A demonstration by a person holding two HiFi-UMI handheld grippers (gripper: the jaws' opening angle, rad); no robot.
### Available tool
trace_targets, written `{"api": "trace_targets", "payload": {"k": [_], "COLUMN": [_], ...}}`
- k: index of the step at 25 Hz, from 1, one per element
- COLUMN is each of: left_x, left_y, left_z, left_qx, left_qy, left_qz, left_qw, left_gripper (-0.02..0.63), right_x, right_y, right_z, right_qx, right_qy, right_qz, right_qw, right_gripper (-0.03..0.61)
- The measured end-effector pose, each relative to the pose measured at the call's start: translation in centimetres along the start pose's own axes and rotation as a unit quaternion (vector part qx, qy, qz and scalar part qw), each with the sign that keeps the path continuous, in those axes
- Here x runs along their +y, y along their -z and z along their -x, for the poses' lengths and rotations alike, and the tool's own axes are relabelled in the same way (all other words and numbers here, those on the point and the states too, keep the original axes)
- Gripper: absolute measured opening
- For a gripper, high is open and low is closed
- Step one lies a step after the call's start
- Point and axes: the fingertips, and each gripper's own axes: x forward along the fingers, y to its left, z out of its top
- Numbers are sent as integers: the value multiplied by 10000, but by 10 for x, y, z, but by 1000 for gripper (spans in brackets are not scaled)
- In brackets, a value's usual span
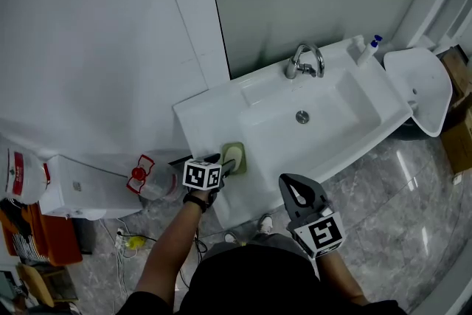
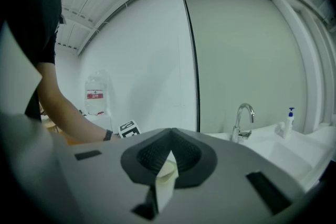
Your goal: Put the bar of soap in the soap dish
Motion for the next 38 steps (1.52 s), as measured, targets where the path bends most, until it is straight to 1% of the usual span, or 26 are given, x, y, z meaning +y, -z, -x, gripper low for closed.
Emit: {"api": "trace_targets", "payload": {"k": [11,16,18,22,25,27,30,33,36,38], "left_x": [6,4,3,1,-1,-4,-13,-17,-22,-26], "left_y": [-1,-4,-5,-10,-15,-18,-24,-39,-58,-69], "left_z": [36,55,63,80,94,102,116,134,157,173], "left_qx": [-235,-418,-451,-593,-745,-857,-1119,-1503,-1954,-2278], "left_qy": [89,247,292,290,282,277,344,224,100,45], "left_qz": [-124,-134,-244,-508,-627,-738,-963,-1175,-1305,-1410], "left_qw": [9996,9987,9983,9965,9948,9932,9884,9814,9720,9634], "left_gripper": [253,204,201,139,103,69,37,21,20,20], "right_x": [32,47,54,63,73,75,75,77,80,79], "right_y": [-12,-18,-19,-20,-23,-23,-23,-30,-35,-36], "right_z": [8,5,2,-5,-8,-8,-10,-14,-17,-17], "right_qx": [-49,2,-9,-105,-4,-27,-108,-204,-175,-159], "right_qy": [211,203,174,114,38,13,3,-56,-147,-173], "right_qz": [193,228,280,420,375,430,497,538,534,531], "right_qw": [9996,9995,9995,9990,9993,9991,9987,9983,9983,9983], "right_gripper": [12,12,12,12,12,11,12,12,11,11]}}
